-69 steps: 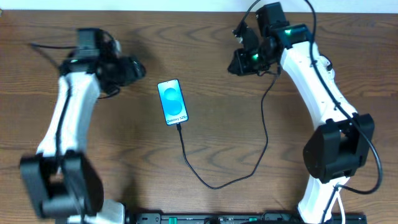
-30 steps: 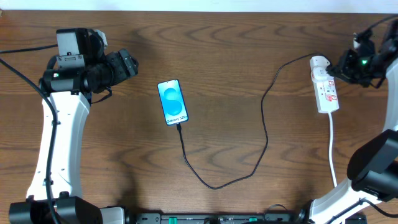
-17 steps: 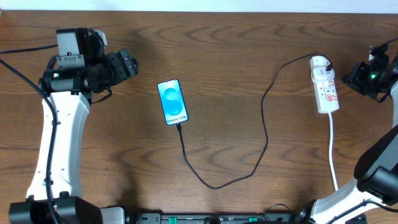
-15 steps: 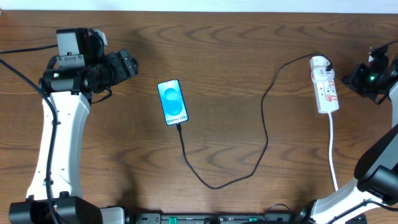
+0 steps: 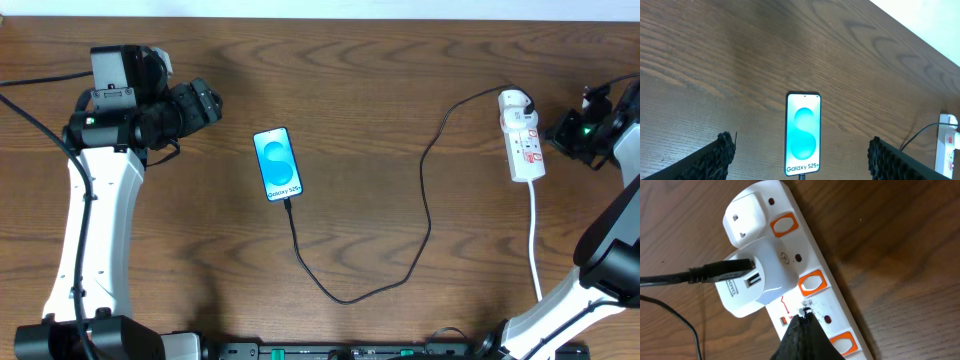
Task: Plug charger to phone and switch on socket
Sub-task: 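Press the orange switch beside the charger plug with the right gripper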
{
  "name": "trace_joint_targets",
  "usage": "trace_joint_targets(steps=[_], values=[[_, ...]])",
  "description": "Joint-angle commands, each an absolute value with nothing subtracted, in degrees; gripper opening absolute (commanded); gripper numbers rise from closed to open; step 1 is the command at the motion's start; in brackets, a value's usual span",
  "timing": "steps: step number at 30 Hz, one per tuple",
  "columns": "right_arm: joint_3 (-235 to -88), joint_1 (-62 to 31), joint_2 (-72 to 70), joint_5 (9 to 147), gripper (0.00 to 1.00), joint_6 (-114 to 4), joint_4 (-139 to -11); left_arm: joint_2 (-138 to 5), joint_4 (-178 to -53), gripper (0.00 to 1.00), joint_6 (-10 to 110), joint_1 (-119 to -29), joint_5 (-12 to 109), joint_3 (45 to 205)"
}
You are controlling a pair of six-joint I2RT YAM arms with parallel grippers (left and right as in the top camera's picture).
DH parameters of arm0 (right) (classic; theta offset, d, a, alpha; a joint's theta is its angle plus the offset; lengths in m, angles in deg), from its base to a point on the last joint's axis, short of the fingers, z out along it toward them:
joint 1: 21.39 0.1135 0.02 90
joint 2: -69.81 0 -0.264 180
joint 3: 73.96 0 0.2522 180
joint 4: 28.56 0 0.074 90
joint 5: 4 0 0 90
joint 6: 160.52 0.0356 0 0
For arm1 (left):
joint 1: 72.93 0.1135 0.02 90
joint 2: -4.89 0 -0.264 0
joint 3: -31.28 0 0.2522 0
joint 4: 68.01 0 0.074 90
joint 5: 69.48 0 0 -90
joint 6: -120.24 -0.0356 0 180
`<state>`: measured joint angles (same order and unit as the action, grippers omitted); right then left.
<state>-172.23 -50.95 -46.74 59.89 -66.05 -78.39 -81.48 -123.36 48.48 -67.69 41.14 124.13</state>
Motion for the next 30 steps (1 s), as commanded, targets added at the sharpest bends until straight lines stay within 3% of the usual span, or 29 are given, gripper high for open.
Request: trace_joint_targets(steps=[1,30], values=[[-171.96,-51.28,-48.62,59.54,0.01,-66.37,-77.21,-81.24,-123.34,0.87,48.99,-67.52,40.55,124.46],[-171.92,-47.46,-52.51,59.12,0.01,-69.56,-71.46,-81.26,-123.34,0.87,48.99,-67.52,40.55,124.46]])
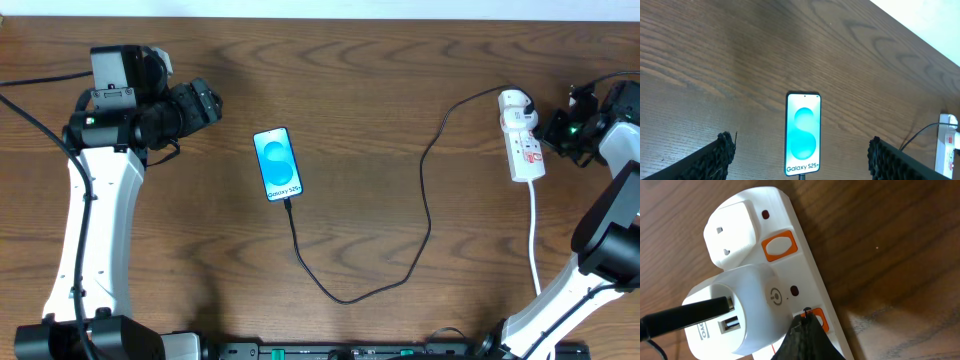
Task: Plug charger to phone and switch on socket
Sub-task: 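Press the orange switch beside the charger plug with the right gripper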
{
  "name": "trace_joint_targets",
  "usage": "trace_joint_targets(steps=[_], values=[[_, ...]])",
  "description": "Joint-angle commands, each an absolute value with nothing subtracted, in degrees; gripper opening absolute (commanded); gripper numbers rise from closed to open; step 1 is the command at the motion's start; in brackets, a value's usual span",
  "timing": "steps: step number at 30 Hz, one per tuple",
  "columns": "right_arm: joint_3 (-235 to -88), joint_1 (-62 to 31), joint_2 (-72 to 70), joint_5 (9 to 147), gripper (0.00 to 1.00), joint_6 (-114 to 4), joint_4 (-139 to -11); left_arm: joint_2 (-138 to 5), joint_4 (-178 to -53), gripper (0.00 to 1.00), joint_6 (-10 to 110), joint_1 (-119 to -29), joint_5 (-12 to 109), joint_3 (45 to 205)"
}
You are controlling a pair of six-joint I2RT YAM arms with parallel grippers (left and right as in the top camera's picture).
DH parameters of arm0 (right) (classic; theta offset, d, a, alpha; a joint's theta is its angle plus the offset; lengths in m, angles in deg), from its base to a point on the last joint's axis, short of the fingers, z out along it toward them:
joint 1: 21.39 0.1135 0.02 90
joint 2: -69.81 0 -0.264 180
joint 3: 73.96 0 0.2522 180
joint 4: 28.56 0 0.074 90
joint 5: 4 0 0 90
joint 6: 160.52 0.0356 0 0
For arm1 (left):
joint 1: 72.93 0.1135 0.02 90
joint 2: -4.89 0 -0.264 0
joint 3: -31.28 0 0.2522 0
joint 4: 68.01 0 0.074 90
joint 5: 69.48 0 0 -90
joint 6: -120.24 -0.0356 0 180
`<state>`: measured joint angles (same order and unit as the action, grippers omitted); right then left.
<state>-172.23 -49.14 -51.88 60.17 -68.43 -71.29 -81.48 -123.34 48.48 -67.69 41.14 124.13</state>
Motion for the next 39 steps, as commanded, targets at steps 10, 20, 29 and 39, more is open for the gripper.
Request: trace_joint_targets(steps=[10,20,29,39], values=[[-171.9,-45.12,-54.29,58.84,0.01,-69.54,-73.69,-81.26,-123.34,0.87,48.99,-67.52,40.55,124.46],[-171.9,-41.21,-54.31,58.62,0.01,-69.96,-76.34,-81.24,-123.34,0.87,48.99,-67.52,40.55,124.46],[-171.9,-37.03,-54.29,57.46,0.01,-69.98,-76.6,-81.24,-123.34,0.87,48.99,-67.52,40.55,124.43],[-171.9,-35.11,-54.29,51.23,0.01,-71.12,-77.85,-81.24,-123.34,0.87,48.99,-67.52,40.55,124.46]])
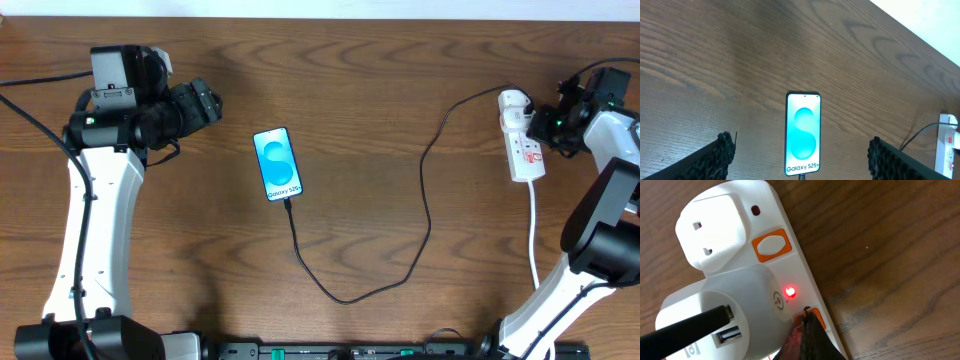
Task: Plug charger to phone and switch on socket
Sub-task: 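Press the orange switch beside the charger plug with the right gripper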
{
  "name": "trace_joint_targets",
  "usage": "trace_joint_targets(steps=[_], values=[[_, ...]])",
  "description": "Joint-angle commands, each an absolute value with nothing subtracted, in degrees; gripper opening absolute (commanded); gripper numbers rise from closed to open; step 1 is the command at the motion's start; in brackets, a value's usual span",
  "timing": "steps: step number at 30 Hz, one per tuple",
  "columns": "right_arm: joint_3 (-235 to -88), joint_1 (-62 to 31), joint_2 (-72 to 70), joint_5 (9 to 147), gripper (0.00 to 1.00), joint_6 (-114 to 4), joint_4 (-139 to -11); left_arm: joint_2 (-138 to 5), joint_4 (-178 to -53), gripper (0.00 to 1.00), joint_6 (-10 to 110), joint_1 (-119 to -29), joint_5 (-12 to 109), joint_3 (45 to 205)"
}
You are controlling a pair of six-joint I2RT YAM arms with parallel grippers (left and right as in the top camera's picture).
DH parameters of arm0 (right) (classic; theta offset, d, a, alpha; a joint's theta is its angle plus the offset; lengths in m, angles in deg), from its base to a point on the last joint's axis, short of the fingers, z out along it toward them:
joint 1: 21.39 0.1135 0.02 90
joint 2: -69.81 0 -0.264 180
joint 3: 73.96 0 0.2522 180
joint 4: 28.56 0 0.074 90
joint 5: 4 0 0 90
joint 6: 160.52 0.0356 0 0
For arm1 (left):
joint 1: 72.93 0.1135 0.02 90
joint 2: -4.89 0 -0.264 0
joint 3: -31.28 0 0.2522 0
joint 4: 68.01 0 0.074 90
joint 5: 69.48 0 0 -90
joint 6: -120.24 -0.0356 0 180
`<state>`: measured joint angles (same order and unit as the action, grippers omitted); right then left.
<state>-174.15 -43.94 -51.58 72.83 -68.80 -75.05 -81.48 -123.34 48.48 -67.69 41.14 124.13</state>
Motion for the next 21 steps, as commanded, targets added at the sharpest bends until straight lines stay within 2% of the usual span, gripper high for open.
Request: trace_joint_targets(steps=[1,8,11,13,15,21], values=[[-171.9,-35.11,-54.31,49.92,0.01,-71.25,-77.87,-81.24,-123.34,0.87,48.99,-67.52,40.55,124.46],[-171.9,-35.11,-54.29,44.46,0.01,-70.31,-77.89,-81.24,-123.36,0.87,48.99,-67.52,40.55,124.43],[-171.96,-35.65,-54.29,46.12,0.08,-69.74,-77.65,-81.24,-123.34,0.87,48.99,-67.52,40.55,124.46],[-173.25,-37.71,-54.26,50.16,0.16,-67.77,-78.02,-81.24,-123.34,0.87,48.99,-67.52,40.55,124.46],[-175.57,-40.44,-53.76,51.47,0.2,-67.73,-80.03,-81.24,-123.34,0.87,48.99,-67.52,40.55,124.46],[-182.17,-48.11,-48.3,53.11,0.21,-68.95,-88.64,-81.24,-123.34,0.87,48.99,-67.52,40.55,124.43]])
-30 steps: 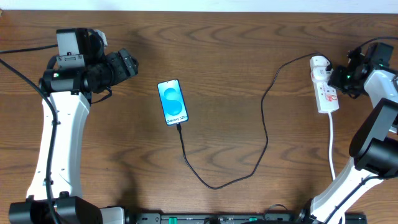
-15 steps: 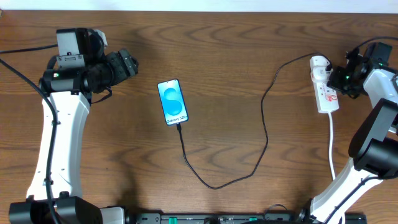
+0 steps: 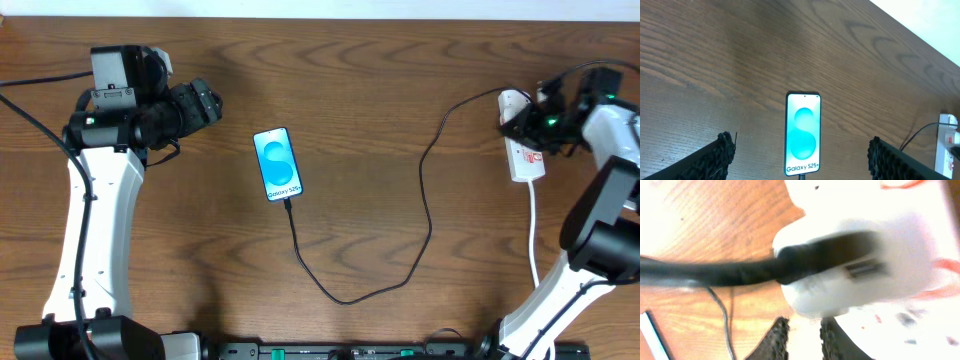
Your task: Plug charger to phone and switch on socket
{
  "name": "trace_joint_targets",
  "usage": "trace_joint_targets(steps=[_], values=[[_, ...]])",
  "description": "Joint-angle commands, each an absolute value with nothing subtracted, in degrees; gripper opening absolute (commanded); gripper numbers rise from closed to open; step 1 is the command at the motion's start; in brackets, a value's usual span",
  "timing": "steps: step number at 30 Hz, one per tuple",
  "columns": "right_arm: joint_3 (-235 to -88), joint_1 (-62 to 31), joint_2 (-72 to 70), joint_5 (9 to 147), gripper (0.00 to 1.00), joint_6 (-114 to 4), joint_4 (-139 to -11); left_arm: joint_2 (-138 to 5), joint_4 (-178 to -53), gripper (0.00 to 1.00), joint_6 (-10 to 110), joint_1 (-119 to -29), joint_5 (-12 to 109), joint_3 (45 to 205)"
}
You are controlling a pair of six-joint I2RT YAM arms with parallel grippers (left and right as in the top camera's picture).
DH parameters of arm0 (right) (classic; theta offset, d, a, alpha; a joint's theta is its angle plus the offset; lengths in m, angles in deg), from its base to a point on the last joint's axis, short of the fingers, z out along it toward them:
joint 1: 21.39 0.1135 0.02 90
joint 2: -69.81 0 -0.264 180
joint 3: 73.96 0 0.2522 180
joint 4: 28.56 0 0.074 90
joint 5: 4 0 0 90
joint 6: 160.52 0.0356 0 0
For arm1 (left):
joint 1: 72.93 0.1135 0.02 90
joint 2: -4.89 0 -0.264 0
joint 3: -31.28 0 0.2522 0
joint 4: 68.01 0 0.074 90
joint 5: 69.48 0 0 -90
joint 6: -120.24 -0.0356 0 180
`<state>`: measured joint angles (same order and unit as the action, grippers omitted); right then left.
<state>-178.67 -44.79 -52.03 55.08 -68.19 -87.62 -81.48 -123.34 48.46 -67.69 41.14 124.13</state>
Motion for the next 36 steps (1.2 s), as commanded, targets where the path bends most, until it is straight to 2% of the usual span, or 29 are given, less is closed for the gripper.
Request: trace_joint_targets(steps=[1,8,11,16,22,29,33,36], values=[[-182.39,-49.36,-46.37,53.09,0.22,-68.93,-89.37,-81.24,-123.34,0.87,49.01,-67.52,40.55,124.46],[-182.39,-52.42,-36.23,53.94,0.35,-70.88,-95.14,-81.26,-123.34,0.87,48.99,-67.52,40.55,124.46],[-182.39,-50.82,-31.36,53.97,0.37,-71.49,-98.61,-81.24,-123.34,0.87,49.01,-67.52,40.55,124.43],[-182.39,-44.81,-21.39,53.9,0.39,-71.44,-101.71,-81.24,-123.34,0.87,49.01,-67.52,40.55,124.43],[-182.39,-32.81,-13.52,53.92,0.61,-72.93,-101.28,-81.24,-123.34,0.87,49.01,-67.52,40.55,124.43],[-182.39,-23.76,-12.78,54.01,0.66,-75.68,-105.19,-81.26,-123.34,0.87,48.99,-67.52,40.55,124.43],[-182.39,-23.17,-12.71,53.33,0.78,-78.26,-106.61,-81.24,-123.34,0.87,49.01,-67.52,40.55,124.43],[-182.39,-23.24,-12.19,53.53,0.99,-78.26,-106.48,-81.24,-123.34,0.87,48.99,-67.52,40.55,124.43]])
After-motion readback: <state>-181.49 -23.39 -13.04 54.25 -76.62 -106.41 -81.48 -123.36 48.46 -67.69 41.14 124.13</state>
